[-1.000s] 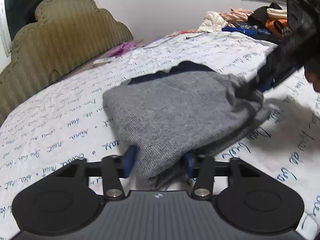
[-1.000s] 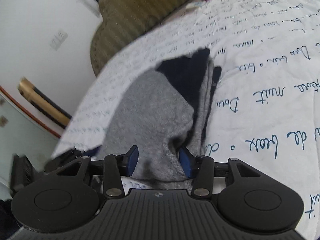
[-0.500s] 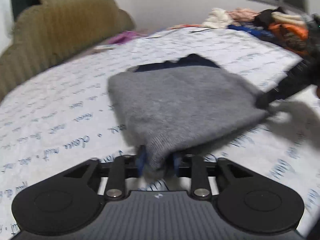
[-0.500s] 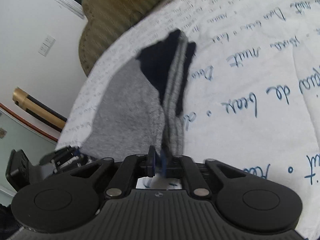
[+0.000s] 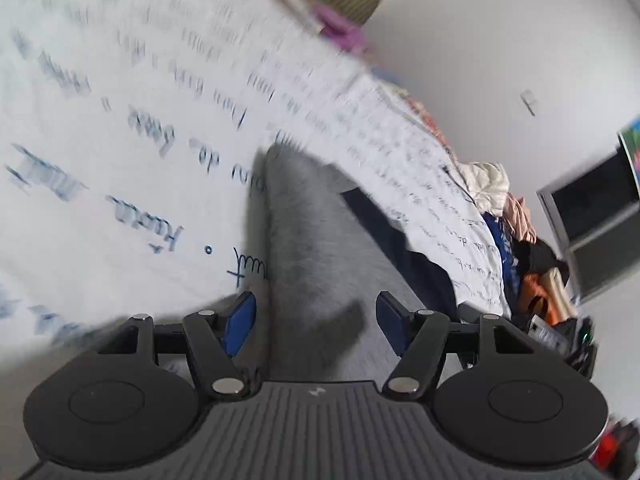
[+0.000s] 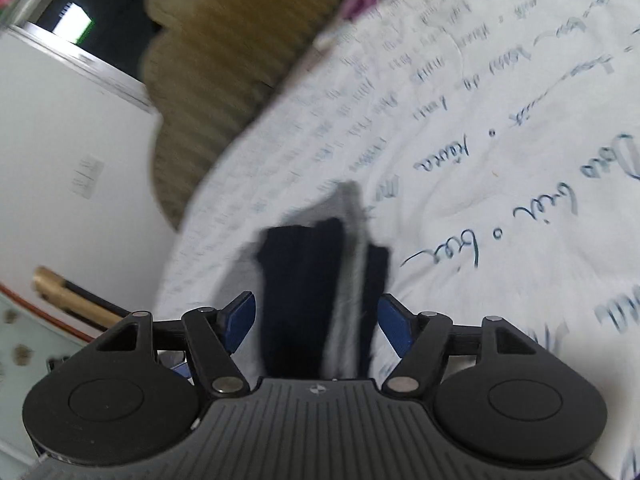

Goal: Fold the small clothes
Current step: 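Grasp the sweater edge with both grippers and fold it over lengthwise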

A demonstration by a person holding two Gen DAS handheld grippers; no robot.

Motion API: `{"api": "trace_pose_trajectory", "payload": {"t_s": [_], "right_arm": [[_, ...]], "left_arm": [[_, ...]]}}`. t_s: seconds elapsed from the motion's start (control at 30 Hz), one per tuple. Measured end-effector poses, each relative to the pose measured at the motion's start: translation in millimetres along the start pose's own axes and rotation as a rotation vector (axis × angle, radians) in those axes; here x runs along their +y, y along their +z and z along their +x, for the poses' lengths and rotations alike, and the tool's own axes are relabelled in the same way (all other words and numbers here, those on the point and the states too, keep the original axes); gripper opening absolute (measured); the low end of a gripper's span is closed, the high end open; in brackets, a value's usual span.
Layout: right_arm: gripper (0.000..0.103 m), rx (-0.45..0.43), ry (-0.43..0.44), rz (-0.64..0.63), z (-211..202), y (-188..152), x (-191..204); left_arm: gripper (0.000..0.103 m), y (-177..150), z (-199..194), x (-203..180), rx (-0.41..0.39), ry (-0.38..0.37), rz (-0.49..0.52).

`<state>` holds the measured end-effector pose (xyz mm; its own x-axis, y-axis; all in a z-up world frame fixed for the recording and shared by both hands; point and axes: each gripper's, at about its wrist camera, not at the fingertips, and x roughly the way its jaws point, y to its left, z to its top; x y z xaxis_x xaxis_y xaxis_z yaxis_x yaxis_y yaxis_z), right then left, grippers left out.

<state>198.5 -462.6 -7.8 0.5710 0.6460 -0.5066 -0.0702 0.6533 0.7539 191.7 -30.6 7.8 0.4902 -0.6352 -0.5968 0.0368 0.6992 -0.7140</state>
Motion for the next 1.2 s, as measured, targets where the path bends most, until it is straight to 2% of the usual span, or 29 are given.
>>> {"api": "trace_pose_trajectory", "payload": {"t_s": [0.07,0.13,0.23,0.27,0.3,0.33,0.37,0.47,0.57,0.73,0.87,0.93,0.97,1.0,1.03,1.07,1.1,1.13,1.2], "right_arm": [[0.069,0.035,-0.034,-0.016,16,1,-2],[0.070,0.054,0.018,-0.002,21,-1,-5],[0.072,0.093,0.074,0.004,32,-4,-5],[0.067,0.093,0.077,-0.006,33,-5,-4],[0.056,0.091,0.077,-0.014,36,-5,-2],[0.046,0.095,0.071,-0.012,37,-5,-1],[0.030,0.101,0.066,0.003,38,-5,-2],[0.028,0.069,0.062,-0.027,35,-11,9],[0.028,0.032,0.085,-0.056,30,-13,33],[0.027,0.035,0.184,-0.088,54,-6,76],[0.028,0.070,0.209,-0.077,103,3,99],[0.034,0.080,0.171,-0.070,128,8,97],[0.040,0.083,0.123,-0.045,136,10,90],[0.041,0.090,0.057,-0.004,139,10,84],[0.041,0.097,0.046,0.035,135,8,78],[0.046,0.092,0.084,0.050,124,4,74],[0.058,0.080,0.119,0.042,108,-2,72],[0.062,0.073,0.136,0.020,92,-8,71],[0.065,0.067,0.134,-0.024,60,-24,68]], "left_arm": [[0.066,5,10,2,0.006,-0.040,-0.029],[0.070,9,19,0,0.033,-0.076,-0.041],[0.069,17,32,0,0.039,-0.088,-0.047],[0.067,19,35,-2,0.039,-0.080,-0.041],[0.042,21,36,-5,0.037,-0.050,-0.022],[0.028,21,38,-9,0.046,-0.003,0.015],[0.027,20,39,-12,0.051,0.030,0.035],[0.023,20,26,-23,0.030,0.081,0.093],[0.021,28,0,-25,0.005,0.072,0.128],[0.022,72,-47,-5,-0.053,0.142,0.140],[0.024,108,-52,22,-0.037,0.209,0.155],[0.027,112,-49,45,-0.012,0.246,0.091],[0.028,109,-54,52,-0.007,0.230,0.051],[0.029,102,-65,57,-0.022,0.174,0.035],[0.038,91,-79,60,-0.047,0.120,0.034],[0.047,79,-92,62,-0.074,0.083,0.035],[0.065,63,-105,65,-0.099,0.052,0.029],[0.069,48,-114,69,-0.110,0.030,0.018],[0.069,19,-123,74,-0.094,-0.004,-0.004]]}}
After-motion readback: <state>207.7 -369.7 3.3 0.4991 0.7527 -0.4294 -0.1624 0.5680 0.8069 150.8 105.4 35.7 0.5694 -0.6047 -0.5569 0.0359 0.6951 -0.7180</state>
